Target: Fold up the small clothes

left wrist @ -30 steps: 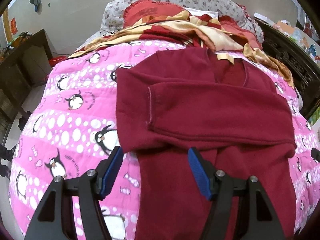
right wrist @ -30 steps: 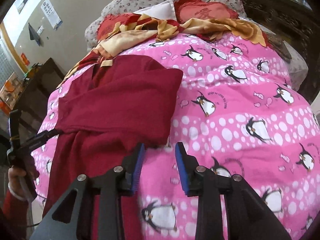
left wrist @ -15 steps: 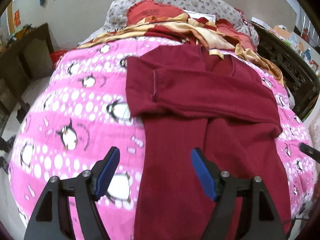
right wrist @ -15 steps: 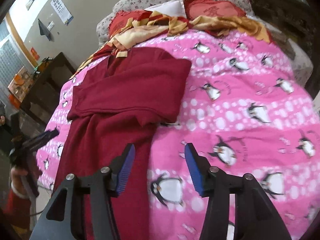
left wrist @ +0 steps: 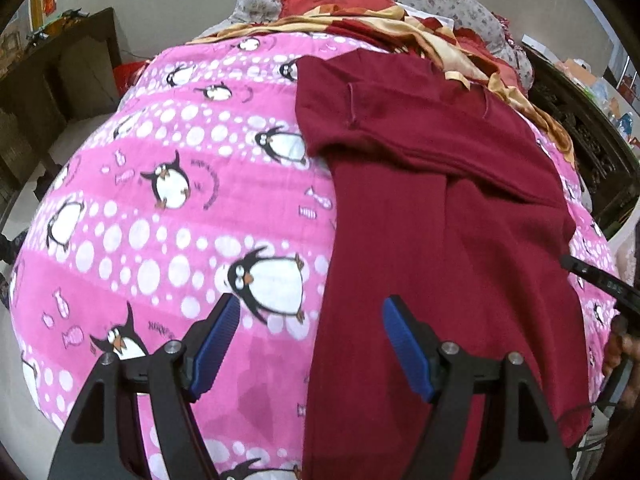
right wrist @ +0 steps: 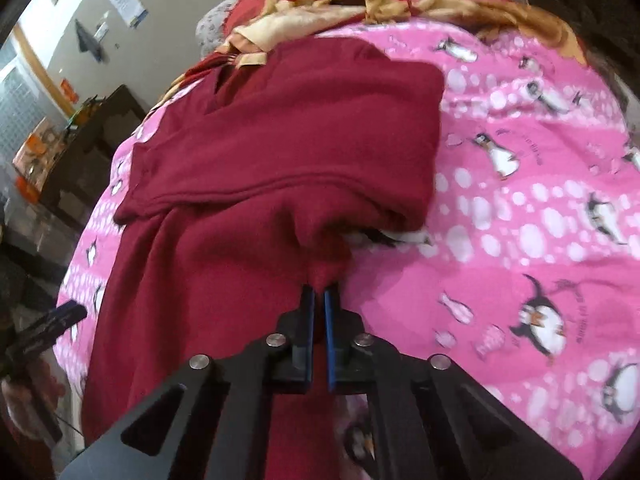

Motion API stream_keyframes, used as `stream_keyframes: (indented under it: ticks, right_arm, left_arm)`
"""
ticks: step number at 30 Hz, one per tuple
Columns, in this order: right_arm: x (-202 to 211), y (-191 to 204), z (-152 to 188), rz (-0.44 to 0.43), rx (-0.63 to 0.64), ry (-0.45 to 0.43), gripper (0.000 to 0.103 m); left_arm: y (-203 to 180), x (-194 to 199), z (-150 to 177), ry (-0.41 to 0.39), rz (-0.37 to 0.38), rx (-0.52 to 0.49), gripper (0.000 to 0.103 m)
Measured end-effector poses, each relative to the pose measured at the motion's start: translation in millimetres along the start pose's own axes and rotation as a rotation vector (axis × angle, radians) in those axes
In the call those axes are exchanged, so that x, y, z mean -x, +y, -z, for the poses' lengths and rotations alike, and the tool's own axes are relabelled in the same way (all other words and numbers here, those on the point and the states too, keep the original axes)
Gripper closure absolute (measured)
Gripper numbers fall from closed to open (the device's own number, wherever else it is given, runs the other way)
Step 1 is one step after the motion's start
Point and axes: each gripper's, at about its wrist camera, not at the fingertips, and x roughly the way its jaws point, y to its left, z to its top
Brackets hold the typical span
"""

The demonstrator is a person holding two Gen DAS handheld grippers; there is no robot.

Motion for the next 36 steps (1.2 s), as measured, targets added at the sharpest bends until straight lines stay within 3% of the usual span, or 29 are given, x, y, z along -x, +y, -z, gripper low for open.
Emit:
stream_keyframes:
  ticks: [3, 6, 7, 8, 9, 11, 12, 16, 21, 25, 29, 36]
  right_arm:
    - [19, -5, 9, -0.01, 0.004, -0.011, 0.084]
    - [19, -14, 14, 0.099, 0.013, 0.01, 0.086]
    - [23, -18, 16, 0.09, -0.007, 0.015, 0.085]
    - [31, -23, 18, 0.04, -0.035, 0.007, 0.077]
    - [40, -26, 21, -0.009, -0.048, -0.008, 0.061]
    - [60, -27, 31, -0.081, -0.04, -0.032, 0.044]
    - [65, -25, 35, -0.091, -0.031, -0.027, 0.041]
    - [73, -19, 65, -0.129, 0.015, 0.076, 0.041]
    - [59, -14, 100, -0.119, 0.061, 0.182, 0.041]
    - [62, -2, 111, -0.127, 0.099, 0.146, 0.042]
    - [67, 13, 111, -0.156, 0.169, 0.118, 0.058]
    - [53, 4, 111, -0.213, 0.106, 0.141, 0.055]
  left_arm:
    - [0, -1, 6, 0.011, 0.001, -0.011, 0.025]
    - [-2, -6, 12, 0.043, 0.007, -0.025, 0.025]
    - [-2, -6, 15, 0.052, 0.009, -0.03, 0.025]
    - [-2, -5, 18, 0.056, 0.012, -0.033, 0.025]
    - [-1, -4, 21, 0.058, 0.015, -0.035, 0.025]
    - [0, -2, 26, 0.069, 0.022, -0.037, 0.025]
    - [0, -2, 30, 0.083, 0.031, -0.034, 0.025]
    - [-1, 0, 42, 0.126, 0.072, -0.046, 0.025]
    - [-2, 2, 56, 0.145, 0.03, -0.089, 0.025]
    - [-6, 5, 65, 0.157, 0.037, -0.101, 0.025]
    - [-17, 7, 69, 0.172, 0.071, -0.128, 0.025]
    - [-24, 4, 68, 0.175, 0.079, -0.128, 0.024]
